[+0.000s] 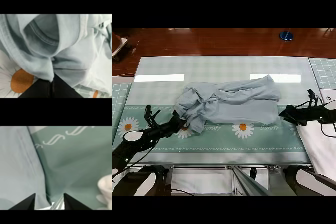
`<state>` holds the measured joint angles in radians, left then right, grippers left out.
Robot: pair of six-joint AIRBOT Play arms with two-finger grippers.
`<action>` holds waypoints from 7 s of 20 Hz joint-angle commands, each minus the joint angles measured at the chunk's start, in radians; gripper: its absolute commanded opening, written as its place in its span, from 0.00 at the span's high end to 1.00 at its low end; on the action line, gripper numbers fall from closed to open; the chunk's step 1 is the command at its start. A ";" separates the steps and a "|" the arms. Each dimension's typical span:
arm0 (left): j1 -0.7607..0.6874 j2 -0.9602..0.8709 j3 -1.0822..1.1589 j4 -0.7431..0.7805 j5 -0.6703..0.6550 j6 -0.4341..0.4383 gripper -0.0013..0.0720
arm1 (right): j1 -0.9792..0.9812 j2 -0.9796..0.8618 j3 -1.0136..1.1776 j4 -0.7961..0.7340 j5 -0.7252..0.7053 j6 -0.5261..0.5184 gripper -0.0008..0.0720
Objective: Fold the shirts.
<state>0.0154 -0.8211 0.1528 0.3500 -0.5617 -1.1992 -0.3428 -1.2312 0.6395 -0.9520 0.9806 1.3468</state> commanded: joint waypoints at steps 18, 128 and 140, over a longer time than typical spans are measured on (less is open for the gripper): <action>0.280 0.188 1.168 0.127 -0.106 0.088 0.96 | 0.153 0.125 1.393 0.003 0.277 -0.017 0.95; 0.327 -0.287 0.174 0.512 -0.597 -0.066 0.96 | -0.124 0.158 -0.095 -0.252 0.343 0.076 0.43; 0.316 -0.287 0.174 0.499 -0.542 -0.066 0.96 | -0.122 -0.025 -0.094 0.111 0.165 -0.090 0.50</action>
<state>0.3389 -1.1076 0.3267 0.8600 -1.1542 -1.2648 -0.4671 -1.2129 0.5453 -0.9535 1.1877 1.3270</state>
